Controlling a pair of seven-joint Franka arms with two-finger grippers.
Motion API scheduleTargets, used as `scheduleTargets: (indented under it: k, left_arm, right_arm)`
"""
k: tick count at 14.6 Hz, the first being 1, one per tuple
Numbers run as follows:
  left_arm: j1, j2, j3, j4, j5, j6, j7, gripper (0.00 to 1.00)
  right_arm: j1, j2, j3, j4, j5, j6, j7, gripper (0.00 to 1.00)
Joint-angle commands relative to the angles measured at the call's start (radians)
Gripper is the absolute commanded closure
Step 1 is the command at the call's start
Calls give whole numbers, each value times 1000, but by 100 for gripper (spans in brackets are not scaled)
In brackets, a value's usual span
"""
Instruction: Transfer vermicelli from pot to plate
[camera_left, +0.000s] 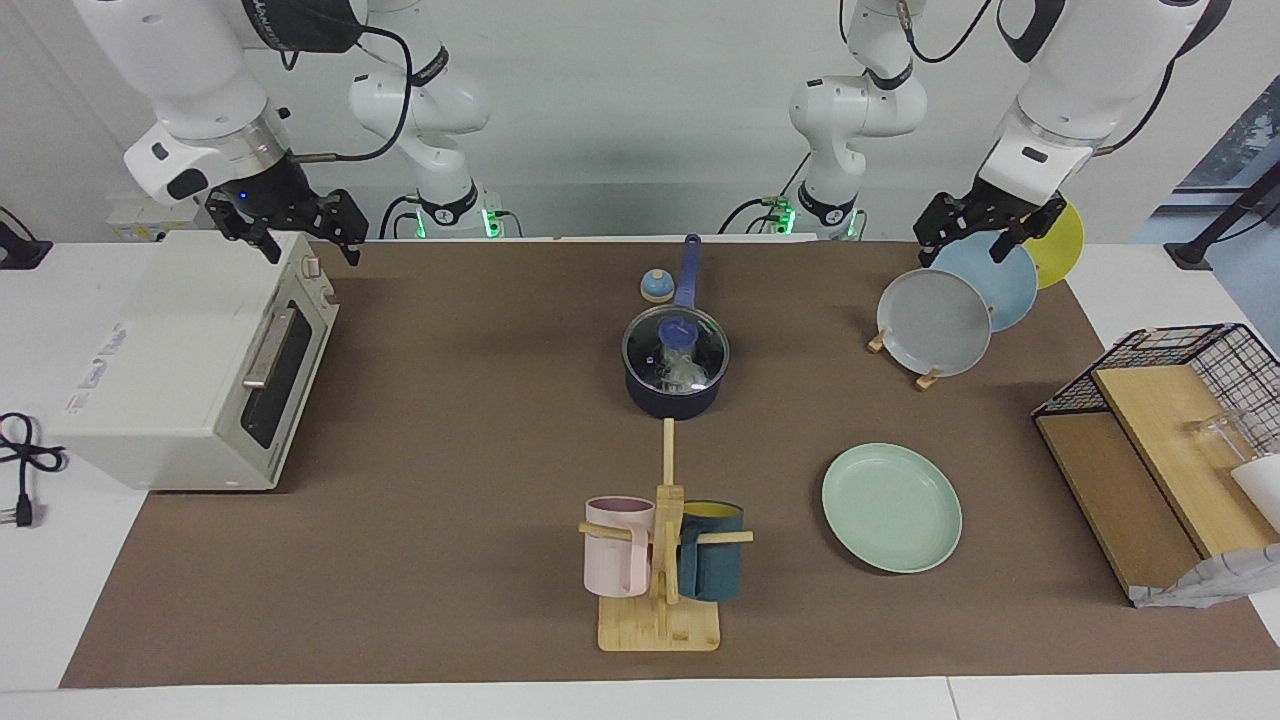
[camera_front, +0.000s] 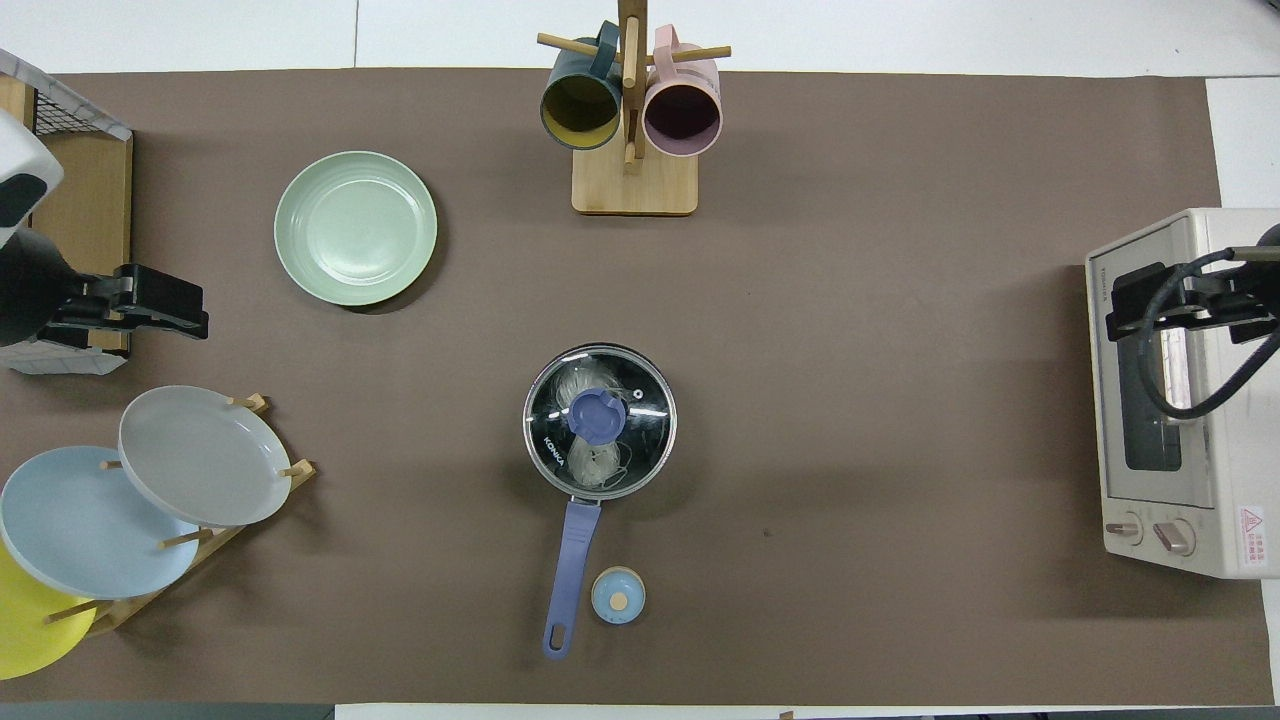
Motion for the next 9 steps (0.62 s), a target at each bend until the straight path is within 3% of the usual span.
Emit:
scheduleTargets:
  k: [1,9]
  left_arm:
    - [8,-29,-1,-29,-13,0,-4,0]
    - [8,-29,-1,-29,-13,0,-4,0]
  right_arm:
    - [-12,-12,10,-6,-3,2,-25,0]
    - [-10,-20,14,-20,14,15,-36,0]
